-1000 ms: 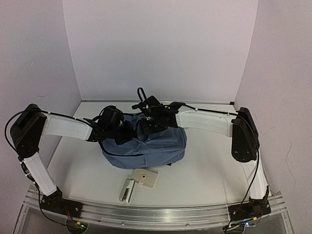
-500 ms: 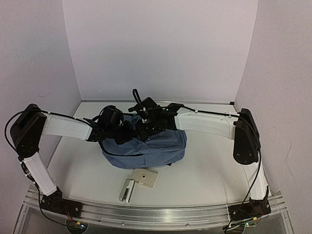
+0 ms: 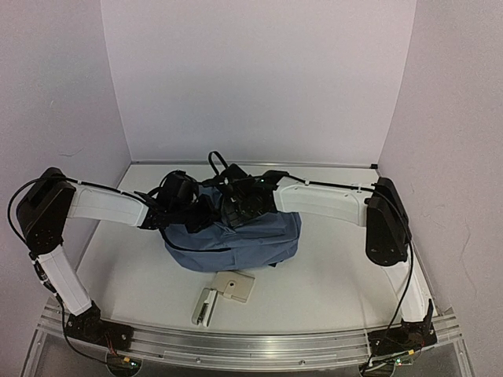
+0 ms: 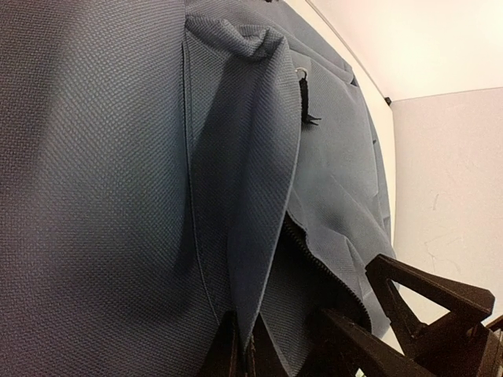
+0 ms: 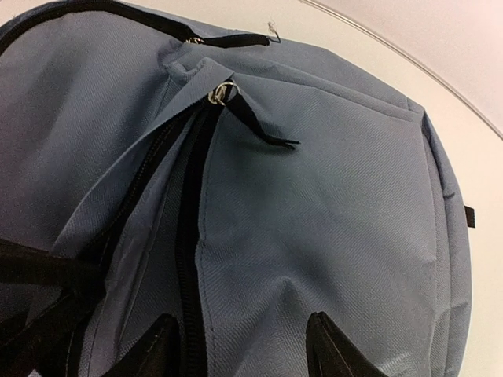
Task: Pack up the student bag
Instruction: Unzip the student bag at the center of the board.
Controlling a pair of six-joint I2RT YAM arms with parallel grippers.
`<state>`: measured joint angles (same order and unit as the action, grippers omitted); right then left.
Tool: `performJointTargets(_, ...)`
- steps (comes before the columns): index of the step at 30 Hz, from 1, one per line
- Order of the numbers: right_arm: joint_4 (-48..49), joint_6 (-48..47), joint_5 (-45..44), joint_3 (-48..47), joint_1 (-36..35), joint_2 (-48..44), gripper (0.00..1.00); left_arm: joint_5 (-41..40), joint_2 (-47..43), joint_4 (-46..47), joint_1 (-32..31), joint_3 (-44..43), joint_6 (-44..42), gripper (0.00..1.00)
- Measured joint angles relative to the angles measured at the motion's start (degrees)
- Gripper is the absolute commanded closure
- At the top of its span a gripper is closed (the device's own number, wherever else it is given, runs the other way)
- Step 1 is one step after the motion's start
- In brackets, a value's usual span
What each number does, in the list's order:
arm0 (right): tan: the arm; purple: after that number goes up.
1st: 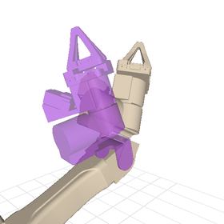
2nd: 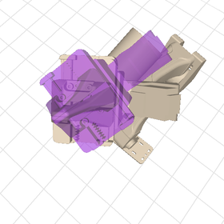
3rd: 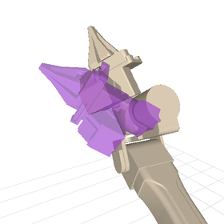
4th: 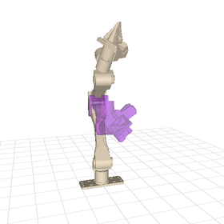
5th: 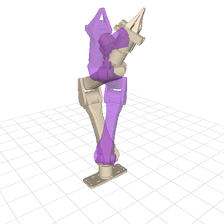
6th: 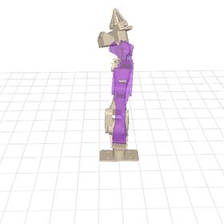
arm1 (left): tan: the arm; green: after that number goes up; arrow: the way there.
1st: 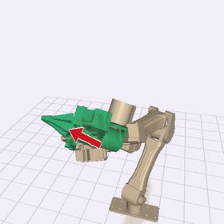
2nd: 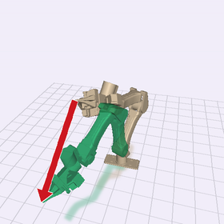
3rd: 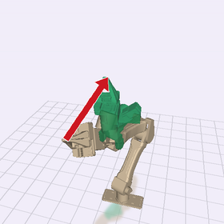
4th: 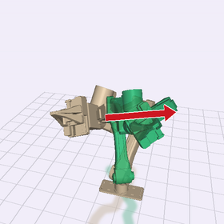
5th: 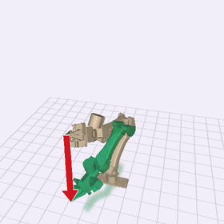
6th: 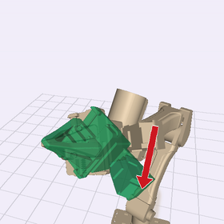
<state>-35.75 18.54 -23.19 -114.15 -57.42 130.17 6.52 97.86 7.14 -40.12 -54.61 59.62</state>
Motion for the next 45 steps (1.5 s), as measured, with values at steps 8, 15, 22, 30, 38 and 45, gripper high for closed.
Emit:
performJointTargets(8, -0.9, -0.5, -0.1, -2.9, 0.0, 2.4, 0.81, 0.0, 0.0, 0.0, 0.0, 0.0, 0.4, 1.0)
performJointTargets(15, -1.6, 0.3, -2.9, -5.6, -0.3, 5.3, 1.0, -0.1, 0.0, 0.4, 0.1, 0.0, 0.5, 1.0)
performJointTargets(22, 0.7, 4.0, -6.5, -3.6, -0.7, 3.2, 1.0, -0.7, -0.3, 0.9, 0.3, 0.8, 2.1, 1.0)
performJointTargets(30, 9.0, 5.7, -6.2, 5.4, -0.8, -7.1, 1.0, 0.9, -0.5, 0.9, 0.4, -0.1, 3.6, 1.0)
performJointTargets(38, 13.8, 7.4, -6.4, 11.9, -0.8, -10.0, 1.0, 1.3, -0.4, 0.4, 0.4, -0.2, 4.3, 1.0)
performJointTargets(45, 19.6, 9.7, -7.3, 19.2, -1.0, -14.4, 1.0, 1.4, -0.4, -1.2, 0.2, -1.4, 4.4, 1.0)
